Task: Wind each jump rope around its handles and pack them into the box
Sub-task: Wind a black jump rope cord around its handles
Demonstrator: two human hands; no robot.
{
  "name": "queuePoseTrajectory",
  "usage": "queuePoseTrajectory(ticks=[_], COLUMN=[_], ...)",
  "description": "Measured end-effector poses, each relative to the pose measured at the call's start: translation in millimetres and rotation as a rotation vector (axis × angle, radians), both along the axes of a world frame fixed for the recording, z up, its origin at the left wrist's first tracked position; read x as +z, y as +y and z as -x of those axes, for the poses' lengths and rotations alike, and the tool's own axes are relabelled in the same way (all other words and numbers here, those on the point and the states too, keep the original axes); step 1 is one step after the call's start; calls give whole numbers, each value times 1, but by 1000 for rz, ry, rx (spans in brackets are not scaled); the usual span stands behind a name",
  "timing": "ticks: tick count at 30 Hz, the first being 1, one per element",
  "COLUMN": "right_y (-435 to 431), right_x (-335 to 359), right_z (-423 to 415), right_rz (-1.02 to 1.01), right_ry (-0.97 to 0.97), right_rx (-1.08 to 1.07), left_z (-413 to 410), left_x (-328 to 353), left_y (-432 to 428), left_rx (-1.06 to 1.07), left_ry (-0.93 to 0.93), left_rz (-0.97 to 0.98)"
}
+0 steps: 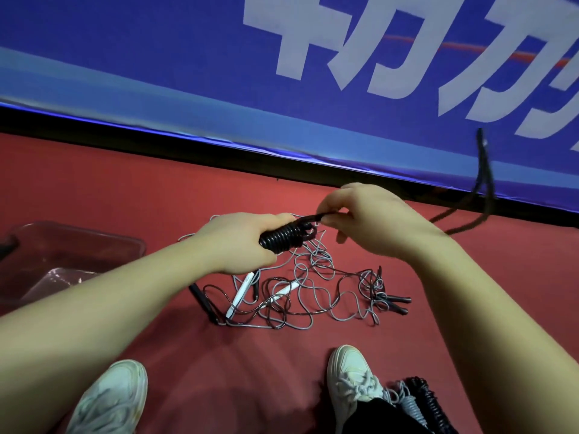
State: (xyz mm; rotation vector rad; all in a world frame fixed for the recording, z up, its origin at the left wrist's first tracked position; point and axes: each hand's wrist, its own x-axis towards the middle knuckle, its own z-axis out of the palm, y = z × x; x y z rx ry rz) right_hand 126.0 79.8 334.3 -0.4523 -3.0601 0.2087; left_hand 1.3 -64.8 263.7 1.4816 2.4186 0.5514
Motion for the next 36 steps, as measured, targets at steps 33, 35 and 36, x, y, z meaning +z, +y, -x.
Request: queuePoseTrajectory(ticks=[33, 35, 36], right_y=[15, 10, 6], right_x=[-49, -46, -42], right_z=[41, 47, 48], right_rz=[402, 229, 159], right_ry=[-90, -58, -34], right_rx=[90, 68, 56], left_z=[-4, -9, -10], left_x=[13, 1, -5], left_y=[-15, -7, -4], left_rx=[-329, -223, -165], left_ry=[-498, -426, -434], left_rz=[93, 193, 226])
